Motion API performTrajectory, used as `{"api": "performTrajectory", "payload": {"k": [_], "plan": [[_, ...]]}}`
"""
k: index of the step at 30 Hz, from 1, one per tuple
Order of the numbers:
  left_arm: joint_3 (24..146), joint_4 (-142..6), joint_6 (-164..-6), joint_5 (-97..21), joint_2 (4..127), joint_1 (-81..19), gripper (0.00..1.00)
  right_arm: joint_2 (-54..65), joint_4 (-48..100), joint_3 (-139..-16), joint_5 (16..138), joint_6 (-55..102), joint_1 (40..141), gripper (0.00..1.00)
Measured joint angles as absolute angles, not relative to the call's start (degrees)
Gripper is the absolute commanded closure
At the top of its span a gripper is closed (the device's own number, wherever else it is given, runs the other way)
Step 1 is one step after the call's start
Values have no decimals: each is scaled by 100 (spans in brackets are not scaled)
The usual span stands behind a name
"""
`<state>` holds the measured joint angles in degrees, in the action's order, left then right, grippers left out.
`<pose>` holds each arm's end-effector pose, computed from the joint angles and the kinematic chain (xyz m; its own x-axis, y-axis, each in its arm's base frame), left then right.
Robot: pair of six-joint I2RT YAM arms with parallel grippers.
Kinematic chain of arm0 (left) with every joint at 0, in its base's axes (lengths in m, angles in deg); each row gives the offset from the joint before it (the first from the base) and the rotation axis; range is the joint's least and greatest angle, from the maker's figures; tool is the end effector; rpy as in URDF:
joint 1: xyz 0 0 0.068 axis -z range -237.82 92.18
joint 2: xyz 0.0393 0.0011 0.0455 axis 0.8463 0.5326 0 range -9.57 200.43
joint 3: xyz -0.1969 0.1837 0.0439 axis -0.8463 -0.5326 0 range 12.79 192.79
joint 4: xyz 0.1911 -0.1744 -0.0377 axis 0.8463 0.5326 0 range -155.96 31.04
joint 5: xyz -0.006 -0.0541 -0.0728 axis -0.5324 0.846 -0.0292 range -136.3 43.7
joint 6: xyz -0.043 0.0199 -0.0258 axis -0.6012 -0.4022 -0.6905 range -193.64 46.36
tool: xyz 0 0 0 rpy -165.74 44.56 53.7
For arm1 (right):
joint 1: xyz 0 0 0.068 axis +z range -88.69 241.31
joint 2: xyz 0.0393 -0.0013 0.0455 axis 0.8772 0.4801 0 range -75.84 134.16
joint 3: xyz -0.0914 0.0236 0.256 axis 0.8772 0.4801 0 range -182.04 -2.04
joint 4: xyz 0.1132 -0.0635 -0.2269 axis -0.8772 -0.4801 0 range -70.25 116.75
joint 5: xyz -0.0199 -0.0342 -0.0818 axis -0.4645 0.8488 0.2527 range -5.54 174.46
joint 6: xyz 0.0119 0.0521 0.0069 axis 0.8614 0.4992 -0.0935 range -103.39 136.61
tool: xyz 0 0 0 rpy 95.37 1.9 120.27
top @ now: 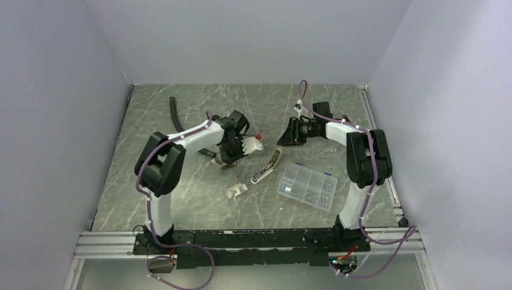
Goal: Load the staples into the stapler
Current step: Install the staple into the stapler.
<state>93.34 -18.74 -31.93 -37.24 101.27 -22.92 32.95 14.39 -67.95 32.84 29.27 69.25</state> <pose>0.3079 -0.2216 0.1818 -0.2034 0.9429 -0.2637 0.9754 0.2185 0.0291 0.3726 0.0801 0.1618 -0.9097 0.0106 -0.4151 -0.3371 0.5647 0.7533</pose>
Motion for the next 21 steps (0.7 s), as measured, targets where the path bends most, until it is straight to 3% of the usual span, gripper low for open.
{"api": "performTrajectory", "payload": {"k": [13, 15, 17, 21], "plan": [[9249, -1896, -2802, -3676, 10070, -2292, 84, 3306, 1439, -6795, 3282, 2927, 6925, 63], [9247, -1898, -2802, -3676, 10070, -2292, 76, 3313, 1439, -6795, 3280, 2930, 6925, 63], [9247, -1900, -2802, -3679, 10070, -2292, 61, 3324, 1439, -6795, 3278, 2932, 6925, 63], [9221, -1833, -2782, -3714, 10073, -2314, 59, 3332, 1439, -6795, 3269, 2967, 6925, 63]]}}
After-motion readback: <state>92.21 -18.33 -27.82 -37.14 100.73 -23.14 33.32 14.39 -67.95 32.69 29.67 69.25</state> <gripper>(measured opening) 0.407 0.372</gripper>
